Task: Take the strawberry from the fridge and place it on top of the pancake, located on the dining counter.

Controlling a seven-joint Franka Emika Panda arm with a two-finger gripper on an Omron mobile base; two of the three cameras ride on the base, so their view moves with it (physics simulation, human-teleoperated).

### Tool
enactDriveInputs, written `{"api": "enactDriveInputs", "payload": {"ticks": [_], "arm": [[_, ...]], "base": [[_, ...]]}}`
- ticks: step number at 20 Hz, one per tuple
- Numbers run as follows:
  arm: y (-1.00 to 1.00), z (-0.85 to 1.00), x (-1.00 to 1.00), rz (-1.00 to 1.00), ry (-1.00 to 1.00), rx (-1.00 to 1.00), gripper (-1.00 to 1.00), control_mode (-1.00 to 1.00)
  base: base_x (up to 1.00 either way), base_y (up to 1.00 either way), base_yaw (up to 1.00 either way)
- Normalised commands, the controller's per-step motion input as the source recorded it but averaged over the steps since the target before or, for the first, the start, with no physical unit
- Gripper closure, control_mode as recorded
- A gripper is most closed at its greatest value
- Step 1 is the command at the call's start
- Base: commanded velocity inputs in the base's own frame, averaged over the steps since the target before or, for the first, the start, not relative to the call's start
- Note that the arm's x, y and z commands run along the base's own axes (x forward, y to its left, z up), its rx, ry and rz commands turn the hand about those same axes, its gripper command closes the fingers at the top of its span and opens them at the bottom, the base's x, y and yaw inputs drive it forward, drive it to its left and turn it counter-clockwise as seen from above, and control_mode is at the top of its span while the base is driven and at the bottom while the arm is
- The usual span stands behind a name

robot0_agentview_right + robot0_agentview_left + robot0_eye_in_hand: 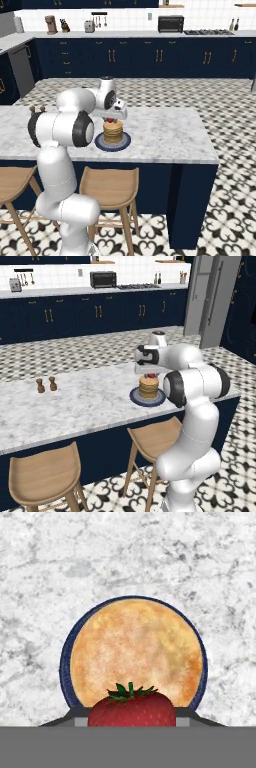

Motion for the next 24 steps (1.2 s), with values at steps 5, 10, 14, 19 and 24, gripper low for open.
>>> {"api": "enactDriveInputs", "payload": {"ticks": [5, 10, 14, 19, 24], "arm": [[-0.02, -0.08, 0.38, 0.03, 0.0, 0.0, 1.0, -1.0], [0.0, -0.33, 0.07, 0.0, 0.0, 0.0, 1.0, -1.0], [0.0, -0.2, 0.0, 0.0, 0.0, 0.0, 1.0, -1.0], [0.0, -0.04, 0.0, 0.0, 0.0, 0.0, -1.0, -1.0], [0.0, 0.0, 0.0, 0.0, 0.0, 0.0, -1.0, -1.0]], "base": [[0.0, 0.0, 0.0], [0.0, 0.0, 0.0], [0.0, 0.0, 0.0], [0.0, 0.0, 0.0], [0.0, 0.0, 0.0]]}}
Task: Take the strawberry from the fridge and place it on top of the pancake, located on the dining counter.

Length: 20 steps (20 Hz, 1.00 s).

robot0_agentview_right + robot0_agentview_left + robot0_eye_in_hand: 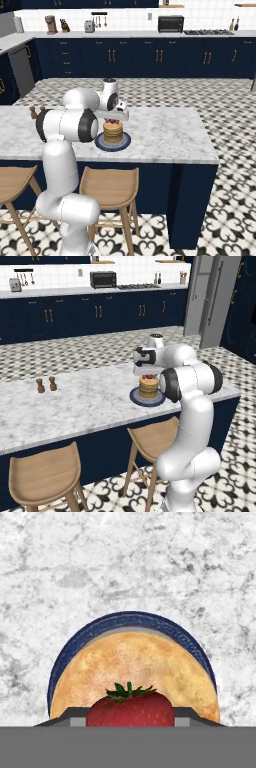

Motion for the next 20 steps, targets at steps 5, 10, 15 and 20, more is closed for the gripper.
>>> {"api": "enactDriveInputs", "payload": {"ticks": [5, 10, 15, 20], "arm": [[0.0, 0.04, 0.0, 0.0, 0.0, 0.0, -1.0, -1.0], [0.0, 0.25, 0.0, 0.0, 0.0, -0.07, -1.0, -1.0], [0.03, 0.37, -0.3, 0.0, 0.0, -0.1, -1.0, -1.0], [0.02, 0.18, -0.95, 0.0, -0.09, -0.04, -1.0, -1.0]], "base": [[0.0, 0.0, 0.0], [0.0, 0.0, 0.0], [0.0, 0.0, 0.0], [0.0, 0.0, 0.0]]}}
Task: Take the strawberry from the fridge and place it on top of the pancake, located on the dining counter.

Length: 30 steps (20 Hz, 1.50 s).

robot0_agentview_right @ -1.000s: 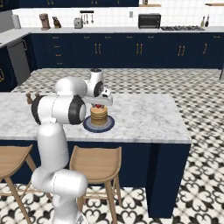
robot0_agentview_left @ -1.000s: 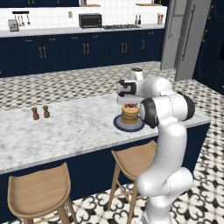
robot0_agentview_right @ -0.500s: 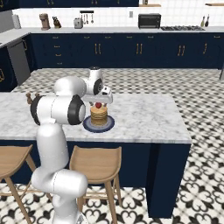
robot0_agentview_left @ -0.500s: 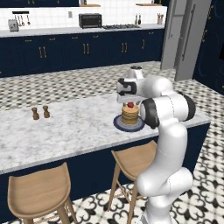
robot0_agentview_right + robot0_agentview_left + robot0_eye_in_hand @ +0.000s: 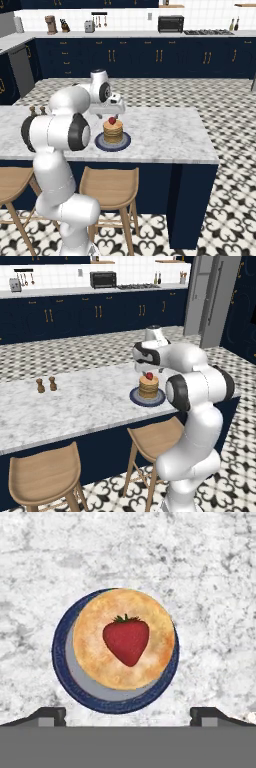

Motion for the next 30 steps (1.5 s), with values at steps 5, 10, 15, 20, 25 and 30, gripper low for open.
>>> {"api": "enactDriveInputs", "payload": {"ticks": [5, 10, 15, 20, 25, 30], "arm": [[0.0, 0.16, -1.0, 0.0, -0.04, 0.0, -1.0, -1.0], [0.0, 0.31, -1.0, 0.0, 0.0, 0.02, -1.0, -1.0], [0.19, 0.45, -0.97, 0.0, 0.03, 0.0, -1.0, -1.0], [0.55, 0.13, -0.75, -0.01, 0.06, 0.0, -1.0, -1.0], [0.72, 0.0, -0.64, 0.0, 0.0, -0.03, -1.0, -1.0], [0.82, -0.01, -0.43, 0.0, 0.01, -0.11, -1.0, -1.0]], "base": [[0.0, 0.0, 0.0], [0.0, 0.0, 0.0], [0.0, 0.0, 0.0], [0.0, 0.0, 0.0], [0.0, 0.0, 0.0], [0.0, 0.0, 0.0]]}}
